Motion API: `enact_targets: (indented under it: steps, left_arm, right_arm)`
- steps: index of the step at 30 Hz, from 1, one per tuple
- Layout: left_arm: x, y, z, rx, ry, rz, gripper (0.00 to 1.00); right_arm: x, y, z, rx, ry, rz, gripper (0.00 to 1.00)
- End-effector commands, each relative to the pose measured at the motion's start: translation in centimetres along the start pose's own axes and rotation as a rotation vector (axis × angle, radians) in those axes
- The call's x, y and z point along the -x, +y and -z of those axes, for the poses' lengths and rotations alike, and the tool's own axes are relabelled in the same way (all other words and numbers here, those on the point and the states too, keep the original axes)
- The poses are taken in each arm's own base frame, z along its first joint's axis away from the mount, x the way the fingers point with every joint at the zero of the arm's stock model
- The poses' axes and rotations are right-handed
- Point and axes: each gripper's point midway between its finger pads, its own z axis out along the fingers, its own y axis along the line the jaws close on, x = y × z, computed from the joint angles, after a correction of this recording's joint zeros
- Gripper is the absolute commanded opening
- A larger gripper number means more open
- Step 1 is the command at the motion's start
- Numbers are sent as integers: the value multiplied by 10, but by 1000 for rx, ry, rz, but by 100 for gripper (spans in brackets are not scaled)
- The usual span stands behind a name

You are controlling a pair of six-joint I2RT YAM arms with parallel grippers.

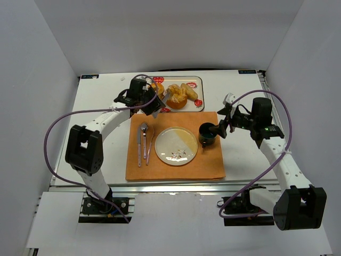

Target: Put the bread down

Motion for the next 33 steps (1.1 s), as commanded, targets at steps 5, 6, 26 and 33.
enact_targets:
  steps: [5,6,26,33]
  left_arm:
    - [10,-22,0,-49,-2,-32,55]
    - [10,-23,-1,-52,1,-32,55]
    - [35,-95,76,-329,-115,34,0]
    - [-16,-70,118,-332,-2,-22,0]
  right_arm:
    - [8,-1,3,-9,-32,29,89]
    - [8,-1,3,-10,-33,30,89]
    - [17,2,7,-6,-52,37,90]
    - [20,3,9,-2,-51,60,89]
